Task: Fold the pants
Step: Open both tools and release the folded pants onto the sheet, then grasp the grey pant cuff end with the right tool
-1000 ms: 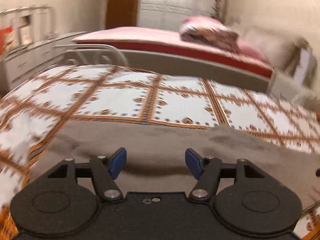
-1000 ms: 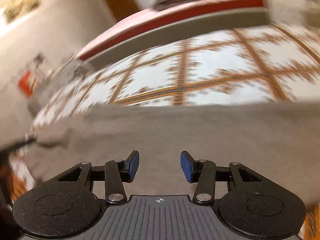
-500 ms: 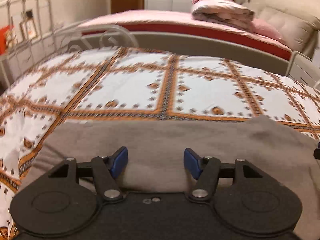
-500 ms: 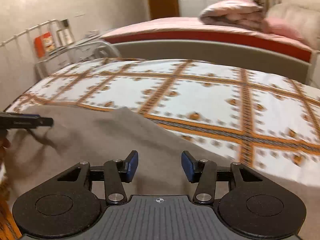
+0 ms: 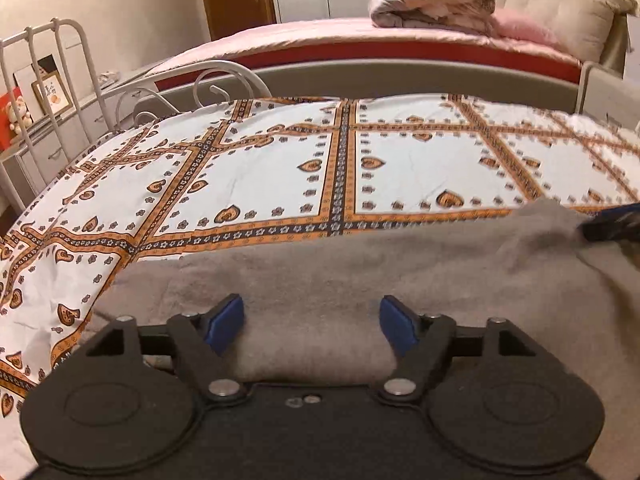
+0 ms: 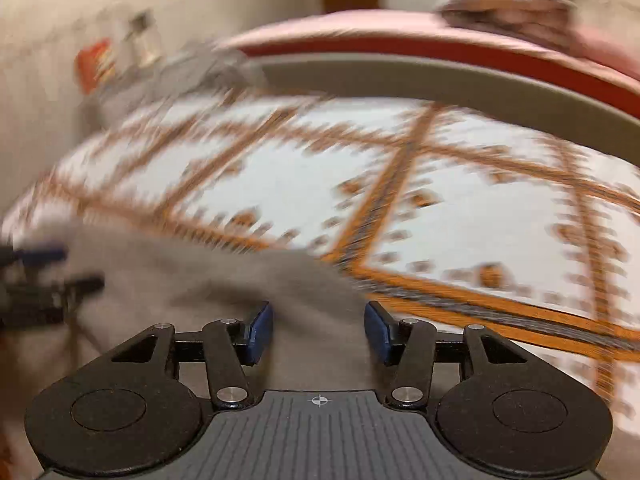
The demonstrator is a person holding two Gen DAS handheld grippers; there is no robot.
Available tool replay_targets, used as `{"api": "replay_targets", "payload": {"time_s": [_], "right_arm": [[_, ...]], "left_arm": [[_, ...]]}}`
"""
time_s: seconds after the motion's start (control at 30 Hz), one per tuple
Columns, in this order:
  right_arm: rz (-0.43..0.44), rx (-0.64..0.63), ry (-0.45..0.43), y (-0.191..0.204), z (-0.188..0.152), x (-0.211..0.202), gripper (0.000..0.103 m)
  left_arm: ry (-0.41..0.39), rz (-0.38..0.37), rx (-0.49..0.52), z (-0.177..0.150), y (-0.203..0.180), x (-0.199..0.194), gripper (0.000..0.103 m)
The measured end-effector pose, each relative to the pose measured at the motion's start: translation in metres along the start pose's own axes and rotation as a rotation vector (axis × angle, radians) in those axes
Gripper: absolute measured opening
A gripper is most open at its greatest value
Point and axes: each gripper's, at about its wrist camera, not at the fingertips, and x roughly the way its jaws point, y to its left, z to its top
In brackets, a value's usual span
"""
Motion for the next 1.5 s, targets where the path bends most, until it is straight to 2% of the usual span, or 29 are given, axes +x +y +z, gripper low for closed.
{"api": "replay_targets", "payload": {"time_s": [0.1,0.2,0.27,0.37,0.43,0.5,0.57,0.6,0.67,0.8,0.83,0.9,1.03,1.23,1.27,1.3,1.43,1.5], "right_arm": [[0.008,0.092,-0.143,-0.057,-0.017,-0.074,0.055],[-0.108,0.214,-0.212,-0.139,-0.054,-0.158,0.058],[-0.208,0.38,-0.214,-0.206,-0.085,-0.212,0.06],[-0.256,0.726,-0.298,-0.298,-0.137,-0.297,0.06],[-0.293,0.909,-0.378,-0.336,-0.178,-0.343,0.06],[-0.322,1.013,-0.376,-0.359,-0.207,-0.366,0.064],[-0.306,1.091,-0.36,-0.373,-0.232,-0.379,0.064],[-0.268,1.12,-0.356,-0.378,-0.241,-0.382,0.064],[-0.24,1.122,-0.363,-0.383,-0.25,-0.392,0.062],[-0.195,1.127,-0.347,-0.385,-0.254,-0.387,0.034],[-0.169,1.132,-0.354,-0.384,-0.254,-0.387,0.032],[-0.155,1.146,-0.356,-0.384,-0.254,-0.383,0.032],[-0.145,1.199,-0.294,-0.388,-0.259,-0.368,0.032],[-0.14,1.218,-0.288,-0.397,-0.256,-0.349,0.032],[-0.154,1.213,-0.288,-0.396,-0.255,-0.349,0.017],[-0.181,1.191,-0.282,-0.394,-0.251,-0.351,0.011],[-0.153,1.171,-0.348,-0.378,-0.249,-0.368,0.011],[-0.176,1.178,-0.311,-0.379,-0.253,-0.369,0.011]], "left_arm": [[0.0,-0.016,-0.012,0.002,0.001,-0.004,0.074],[-0.004,-0.041,-0.031,-0.001,0.005,-0.012,0.077],[-0.008,-0.048,-0.028,-0.003,0.008,-0.019,0.077],[-0.028,-0.052,-0.032,-0.009,0.015,-0.03,0.079],[-0.005,-0.027,-0.057,-0.013,0.021,-0.034,0.084],[0.011,-0.019,-0.098,-0.016,0.027,-0.037,0.084],[0.019,-0.015,-0.146,-0.017,0.031,-0.04,0.085],[0.019,-0.012,-0.165,-0.017,0.032,-0.041,0.085],[0.024,-0.005,-0.185,-0.016,0.031,-0.042,0.086],[0.04,-0.002,-0.173,-0.015,0.02,-0.041,0.087],[0.043,0.0,-0.167,-0.015,0.018,-0.04,0.087],[0.05,0.001,-0.161,-0.016,0.015,-0.039,0.088],[0.053,0.002,-0.156,-0.016,0.016,-0.041,0.088],[0.057,-0.008,-0.169,-0.018,0.024,-0.041,0.088],[0.058,-0.008,-0.163,-0.018,0.024,-0.041,0.088],[0.059,-0.009,-0.156,-0.018,0.023,-0.04,0.089],[0.06,-0.016,-0.154,-0.018,0.024,-0.04,0.09],[0.059,-0.022,-0.158,-0.018,0.024,-0.039,0.09]]}}
